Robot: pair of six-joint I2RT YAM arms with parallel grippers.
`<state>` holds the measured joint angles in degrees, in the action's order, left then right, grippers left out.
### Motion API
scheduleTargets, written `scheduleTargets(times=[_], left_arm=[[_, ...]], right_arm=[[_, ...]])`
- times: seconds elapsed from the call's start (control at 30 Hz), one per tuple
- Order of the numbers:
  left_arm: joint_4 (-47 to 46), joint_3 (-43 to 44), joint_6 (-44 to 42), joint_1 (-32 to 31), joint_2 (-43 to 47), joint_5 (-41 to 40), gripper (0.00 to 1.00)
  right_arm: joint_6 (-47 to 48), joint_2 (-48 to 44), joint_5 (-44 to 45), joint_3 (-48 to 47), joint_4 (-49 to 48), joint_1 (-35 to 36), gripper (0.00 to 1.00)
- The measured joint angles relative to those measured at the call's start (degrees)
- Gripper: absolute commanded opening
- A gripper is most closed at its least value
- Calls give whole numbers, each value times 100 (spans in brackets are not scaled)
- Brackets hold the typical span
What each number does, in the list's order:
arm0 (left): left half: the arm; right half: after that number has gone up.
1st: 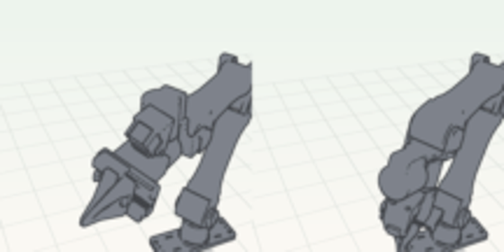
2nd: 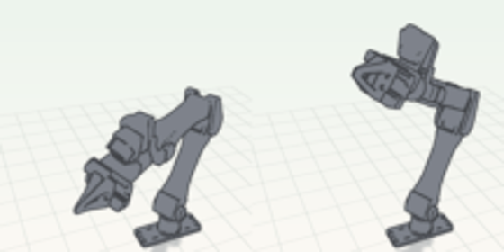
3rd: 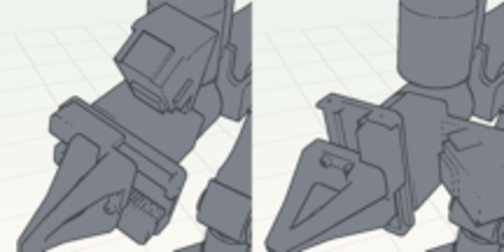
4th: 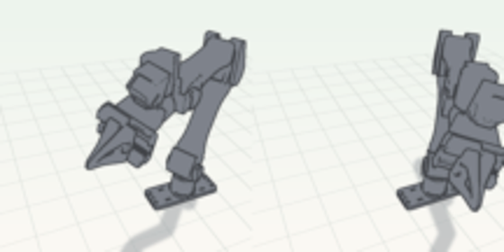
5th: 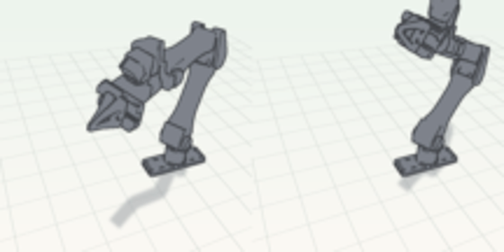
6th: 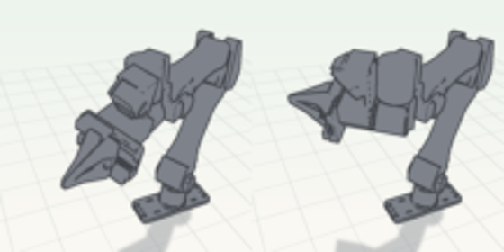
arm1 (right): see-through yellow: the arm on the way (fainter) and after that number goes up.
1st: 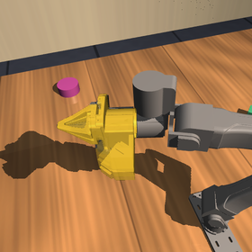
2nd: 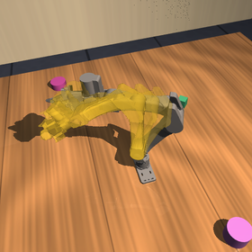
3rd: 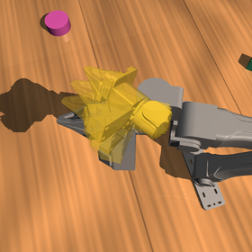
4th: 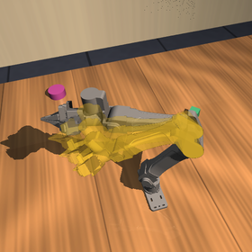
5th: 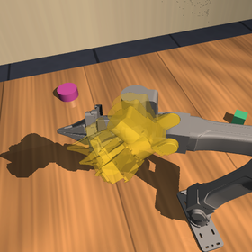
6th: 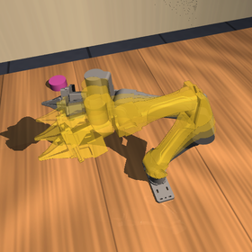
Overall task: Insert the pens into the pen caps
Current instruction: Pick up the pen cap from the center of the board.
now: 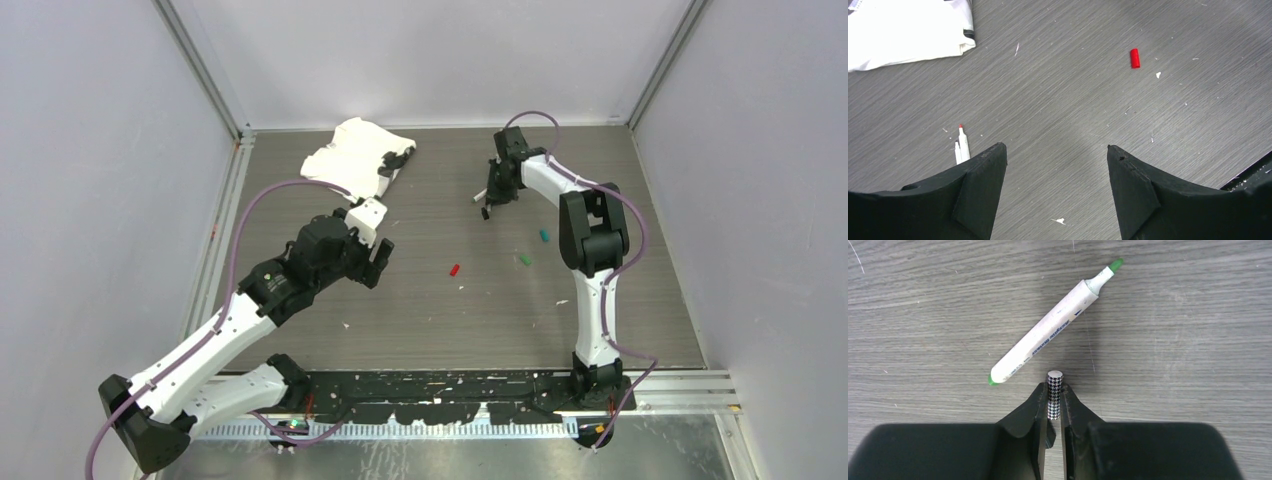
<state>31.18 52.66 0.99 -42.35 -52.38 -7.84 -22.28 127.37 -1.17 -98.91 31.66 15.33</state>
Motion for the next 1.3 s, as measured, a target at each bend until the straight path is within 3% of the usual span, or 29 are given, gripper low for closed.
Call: scheduleTargets(times=[0.8,1.07,1.3], left_arm=[[-2,-28,0,0,13,-11,74],[-9,-44,2,2,20,184,80],[-516,-221,490,11,367,1106,83]], right_arm=[[566,-260,-442,407,-90,-417,1],[553,-844,-1602,1034,-350,-999,1],[649,-1878,-3021,1827,-907,-1322,1]])
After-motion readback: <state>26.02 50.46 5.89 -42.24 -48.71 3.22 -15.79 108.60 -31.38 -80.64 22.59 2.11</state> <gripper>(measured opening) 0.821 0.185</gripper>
